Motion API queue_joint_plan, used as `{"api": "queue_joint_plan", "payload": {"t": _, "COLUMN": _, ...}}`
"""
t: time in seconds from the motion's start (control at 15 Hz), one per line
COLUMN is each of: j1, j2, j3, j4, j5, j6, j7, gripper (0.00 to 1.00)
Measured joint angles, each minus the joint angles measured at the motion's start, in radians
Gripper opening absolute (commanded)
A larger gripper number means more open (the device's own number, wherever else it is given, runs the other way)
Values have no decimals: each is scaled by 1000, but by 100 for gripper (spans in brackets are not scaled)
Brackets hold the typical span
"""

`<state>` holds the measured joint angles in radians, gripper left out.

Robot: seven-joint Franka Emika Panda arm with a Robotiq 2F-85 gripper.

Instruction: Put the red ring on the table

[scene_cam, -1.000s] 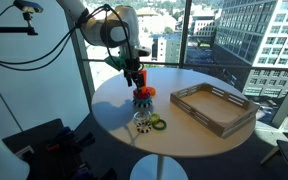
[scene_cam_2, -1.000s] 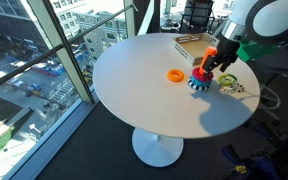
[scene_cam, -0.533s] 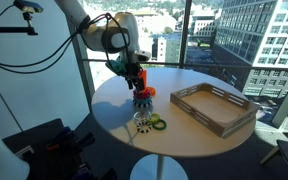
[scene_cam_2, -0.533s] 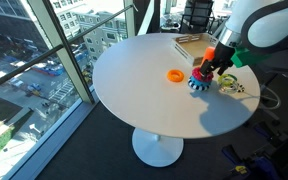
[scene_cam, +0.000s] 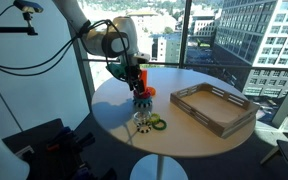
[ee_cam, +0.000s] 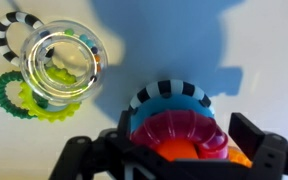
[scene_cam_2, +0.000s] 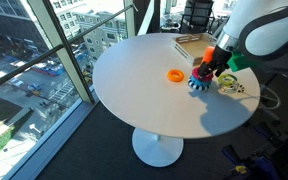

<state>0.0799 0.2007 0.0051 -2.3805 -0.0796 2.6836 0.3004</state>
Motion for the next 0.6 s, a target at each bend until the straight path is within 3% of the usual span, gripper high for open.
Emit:
{"api": "queue_joint_plan", "payload": {"t": 0.47, "j1": 10, "j2": 8, "j3": -21, "j4": -2, "j5": -10, "j6": 43, "j7": 32, "gripper": 100}}
{"api": "queue_joint_plan", "payload": {"t": 0.53, "j1": 13, "j2": 10, "j3": -24, "j4": -2, "j5": -12, "j6": 48, "j7": 33, "gripper": 96}}
{"api": "queue_joint_plan", "payload": {"t": 0.6, "j1": 14, "j2": 12, "j3": -26, "j4": -2, "j5": -14, "j6": 54, "j7": 36, "gripper": 74}}
